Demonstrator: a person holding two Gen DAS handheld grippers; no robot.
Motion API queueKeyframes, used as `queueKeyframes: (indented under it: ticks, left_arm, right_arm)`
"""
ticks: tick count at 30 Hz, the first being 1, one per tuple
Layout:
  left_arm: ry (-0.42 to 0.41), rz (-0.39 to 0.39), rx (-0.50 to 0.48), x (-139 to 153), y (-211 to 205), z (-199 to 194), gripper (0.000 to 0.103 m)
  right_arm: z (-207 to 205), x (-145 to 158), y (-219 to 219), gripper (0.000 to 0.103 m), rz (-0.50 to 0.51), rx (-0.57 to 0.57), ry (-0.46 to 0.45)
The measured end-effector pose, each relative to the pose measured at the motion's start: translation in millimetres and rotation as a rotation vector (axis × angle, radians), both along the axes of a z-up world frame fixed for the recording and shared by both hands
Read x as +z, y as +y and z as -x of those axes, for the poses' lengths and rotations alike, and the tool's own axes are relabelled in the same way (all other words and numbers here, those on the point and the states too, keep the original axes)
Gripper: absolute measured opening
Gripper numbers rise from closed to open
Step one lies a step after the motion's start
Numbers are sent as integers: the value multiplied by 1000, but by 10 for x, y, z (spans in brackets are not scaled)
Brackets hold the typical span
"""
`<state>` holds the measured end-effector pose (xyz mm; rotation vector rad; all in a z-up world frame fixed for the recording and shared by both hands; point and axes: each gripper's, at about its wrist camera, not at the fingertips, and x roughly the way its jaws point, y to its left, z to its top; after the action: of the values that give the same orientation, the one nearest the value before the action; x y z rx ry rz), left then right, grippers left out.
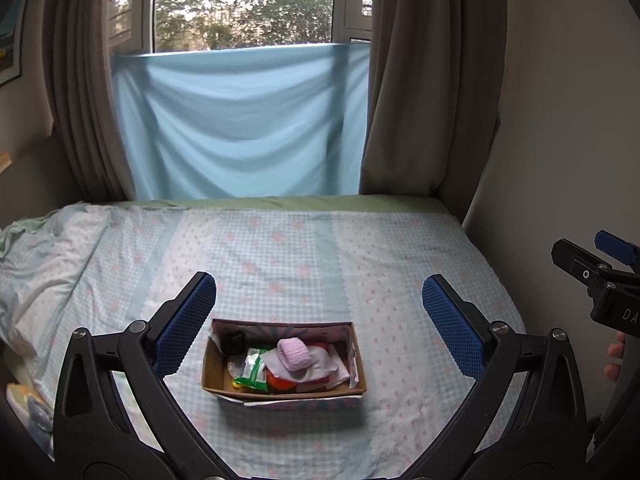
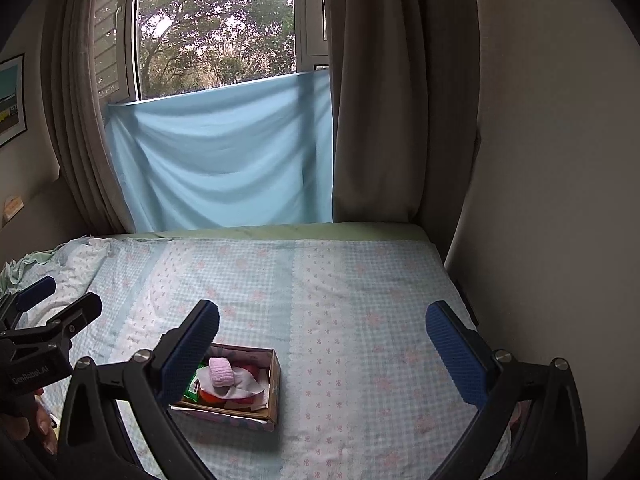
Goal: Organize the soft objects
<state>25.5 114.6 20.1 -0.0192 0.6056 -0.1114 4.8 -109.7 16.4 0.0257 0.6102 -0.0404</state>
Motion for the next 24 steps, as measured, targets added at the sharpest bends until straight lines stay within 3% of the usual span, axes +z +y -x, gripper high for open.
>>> queueKeyframes:
  ticks: [24]
  left_arm:
    - [-54, -28, 21, 51, -33, 27, 103]
  right_arm:
    - [-27, 3, 11, 103, 4, -9, 7]
